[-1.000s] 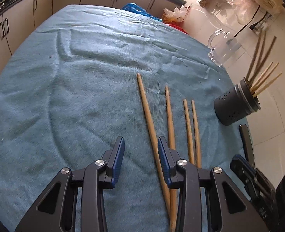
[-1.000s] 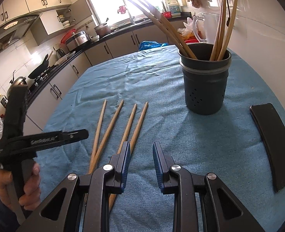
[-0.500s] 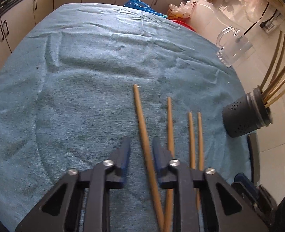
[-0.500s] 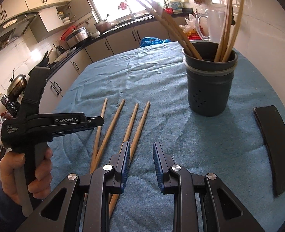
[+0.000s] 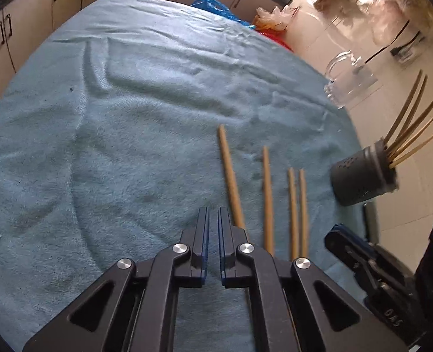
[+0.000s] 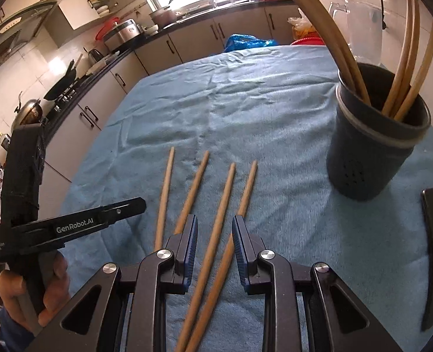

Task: Organize utensils
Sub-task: 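Close the left tool on a chopstick while the right tool grasps another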

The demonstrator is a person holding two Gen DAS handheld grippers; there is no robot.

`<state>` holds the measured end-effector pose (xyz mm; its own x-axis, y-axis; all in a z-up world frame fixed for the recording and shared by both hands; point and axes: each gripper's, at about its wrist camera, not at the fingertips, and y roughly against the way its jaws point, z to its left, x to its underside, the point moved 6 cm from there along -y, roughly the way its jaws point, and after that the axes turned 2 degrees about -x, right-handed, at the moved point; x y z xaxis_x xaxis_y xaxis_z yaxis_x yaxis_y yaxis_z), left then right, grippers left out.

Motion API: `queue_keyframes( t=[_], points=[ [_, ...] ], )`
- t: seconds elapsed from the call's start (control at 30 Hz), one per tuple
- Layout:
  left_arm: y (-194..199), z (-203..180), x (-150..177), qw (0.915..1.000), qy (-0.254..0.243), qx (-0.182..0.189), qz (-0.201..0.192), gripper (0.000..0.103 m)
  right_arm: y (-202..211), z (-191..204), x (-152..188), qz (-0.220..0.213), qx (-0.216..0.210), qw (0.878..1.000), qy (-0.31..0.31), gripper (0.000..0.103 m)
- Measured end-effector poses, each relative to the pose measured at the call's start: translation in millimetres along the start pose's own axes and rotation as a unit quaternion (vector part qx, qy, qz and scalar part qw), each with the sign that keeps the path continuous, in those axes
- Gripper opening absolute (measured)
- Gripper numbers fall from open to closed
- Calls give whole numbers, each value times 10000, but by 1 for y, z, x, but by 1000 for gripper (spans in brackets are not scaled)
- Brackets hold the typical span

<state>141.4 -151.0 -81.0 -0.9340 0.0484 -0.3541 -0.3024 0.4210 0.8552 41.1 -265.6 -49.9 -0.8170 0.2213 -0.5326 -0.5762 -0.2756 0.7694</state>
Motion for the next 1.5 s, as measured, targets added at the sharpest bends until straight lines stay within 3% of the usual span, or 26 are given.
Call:
queue_keyframes(
  t=[0.13, 0.23, 0.33, 0.43, 0.53, 0.57, 0.6, 0.77, 0.9, 1.03, 1.33, 1.43, 1.5],
  points=[
    [-6, -9, -5, 10000, -28, 7, 83, 14, 0, -1, 1, -12, 51, 10000, -48, 26],
    [-13, -16, -7, 9999, -71, 10, 141, 29, -1, -2, 1, 22, 75, 9999, -68, 26],
    [-19, -20, -8, 9996, -167, -177, 114, 30, 0, -4, 0, 35, 92, 9999, -71, 26],
    [-21, -18, -11, 9985, -230, -479, 113, 14, -2, -4, -1, 43, 100, 9999, -67, 26],
    [-19, -11, -12, 9986, -193, -474, 118, 12, -4, -3, -3, 62, 98, 9999, -74, 26],
    [-18, -6, -11, 9976, -207, -646, 112, 0, -5, -3, -4, 70, 92, 9999, -84, 26],
    [-16, -1, -10, 9964, -239, -809, 108, 0, -6, -3, -5, 97, 68, 9999, -104, 26],
    [-6, 12, -1, 9976, -244, -628, 173, 0, -19, -3, -13, 284, -18, 9994, -180, 26],
    [-4, 10, -4, 9996, 47, 49, 275, 2, -31, -6, -18, 410, -31, 9987, -311, 26],
    [-2, 1, -9, 9998, 37, 0, 220, 15, -43, -8, -19, 538, 46, 9979, -351, 26],
    [-4, 3, -10, 9996, 116, -9, 255, 16, -56, -6, -20, 708, 256, 9971, -118, 26],
    [-5, 1, -12, 9996, 100, -6, 267, 18, -57, -3, -18, 782, 605, 9949, 217, 10],
    [-4, -4, -13, 9996, 44, 11, 266, 22, -55, -4, -16, 823, 592, 9945, 258, 9]
  ],
)
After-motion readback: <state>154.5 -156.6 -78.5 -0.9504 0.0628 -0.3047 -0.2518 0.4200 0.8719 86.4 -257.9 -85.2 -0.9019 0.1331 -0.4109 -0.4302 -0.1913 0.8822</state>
